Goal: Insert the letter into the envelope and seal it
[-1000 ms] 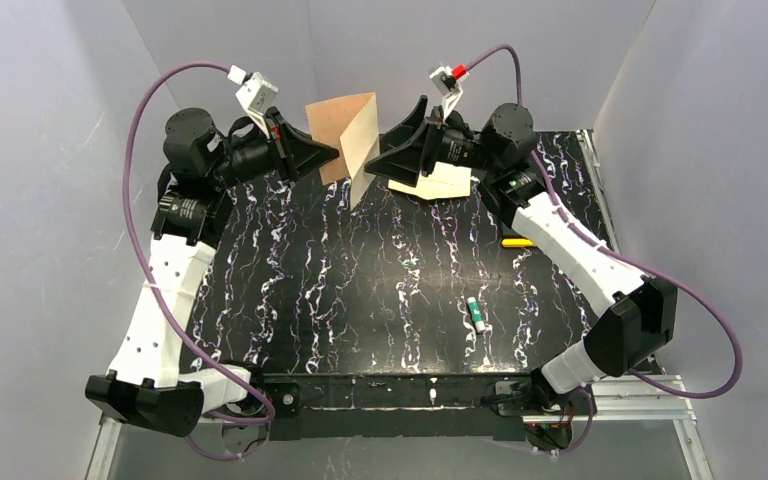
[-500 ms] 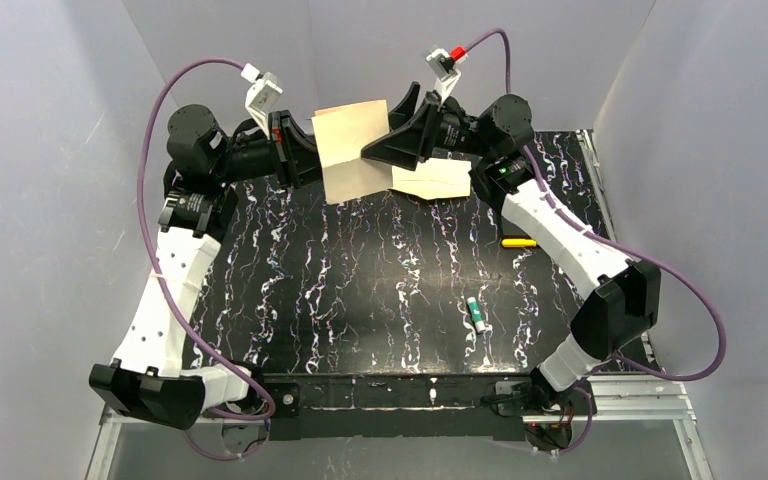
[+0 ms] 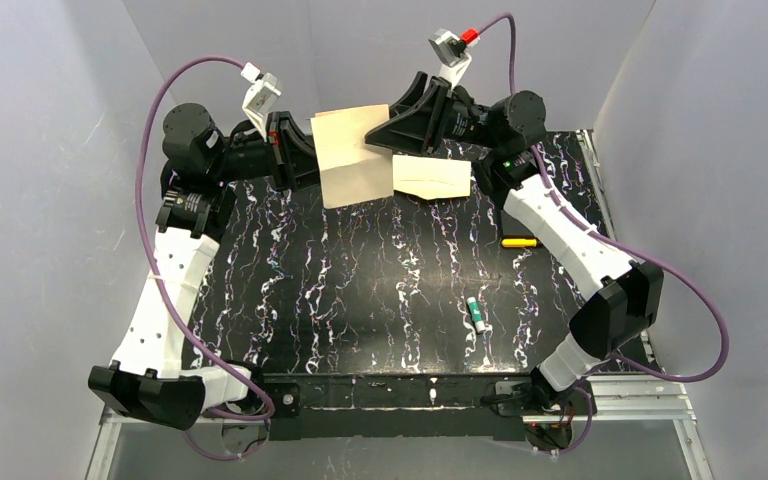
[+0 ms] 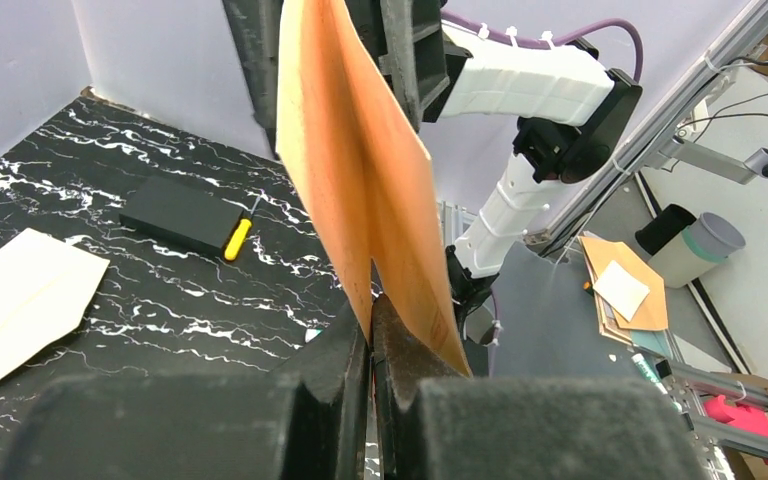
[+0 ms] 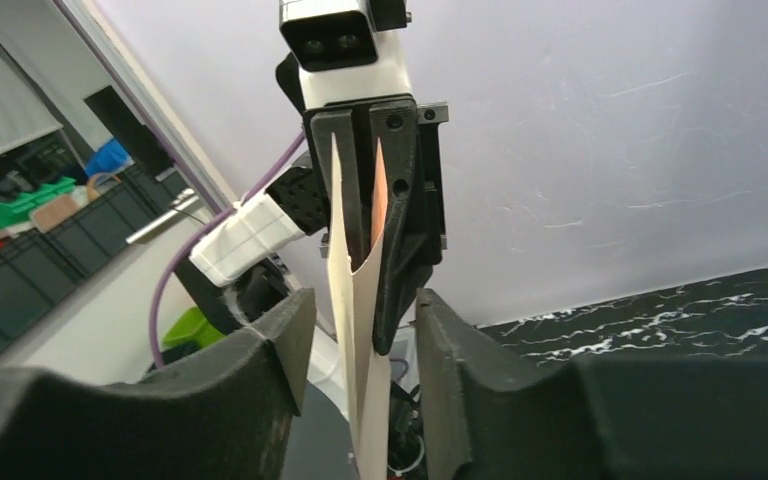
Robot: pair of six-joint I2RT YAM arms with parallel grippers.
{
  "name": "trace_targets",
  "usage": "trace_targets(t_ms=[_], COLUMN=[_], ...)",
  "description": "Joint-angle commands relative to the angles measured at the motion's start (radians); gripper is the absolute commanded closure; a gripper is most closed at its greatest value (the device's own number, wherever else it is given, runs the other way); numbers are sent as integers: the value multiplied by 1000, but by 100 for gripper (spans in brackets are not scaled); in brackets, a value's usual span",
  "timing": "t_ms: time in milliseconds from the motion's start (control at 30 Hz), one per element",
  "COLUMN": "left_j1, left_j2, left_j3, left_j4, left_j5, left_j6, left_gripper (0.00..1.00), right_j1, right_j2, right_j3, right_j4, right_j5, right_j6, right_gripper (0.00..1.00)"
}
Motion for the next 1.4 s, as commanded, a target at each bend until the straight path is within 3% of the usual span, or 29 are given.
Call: trace_targets(t_ms=[0, 200, 233, 300, 333, 500, 633, 700, 833, 900, 1000, 1367], left_j1=[9, 13, 20, 38, 53, 125, 132, 133, 134, 132, 95, -15], left_j2=[-12, -20, -24, -35, -47, -121, -168, -172, -123, -82, -67, 8], left_j3=[43, 44, 46, 47, 41, -33, -91, -86, -52, -70, -149, -195], left_j4=[27, 22, 10, -44, -77, -186, -176, -169, -104, 43, 241, 510], left_j5=[26, 23, 23, 4, -24, -268, -479, -531, -524, -462, -520, -617], left_j6=[-13, -1, 10, 46, 67, 153, 140, 95, -167, -366, -576, -604], left_gripper=[100, 100, 95, 60, 49, 27, 17, 14, 16, 21, 21, 12], right_j1=[0, -1, -1, -2, -4, -19, -21, -20, -21, -21, -20, 13], right_j2=[3, -4, -6, -14, -22, -61, -99, -117, -130, -123, -90, 5], right_j3=[46, 48, 52, 60, 59, 63, 62, 48, -2, -42, -59, -41], right_j4=[72, 49, 29, -16, -44, -216, -306, -304, -213, -116, -13, 100], right_j5=[-17, 14, 26, 54, 77, 229, 425, 523, 674, 703, 707, 775], right_j6=[65, 56, 39, -3, -35, -209, -295, -302, -217, -147, -30, 312], right_gripper=[57, 90, 92, 96, 96, 97, 97, 96, 95, 95, 95, 99])
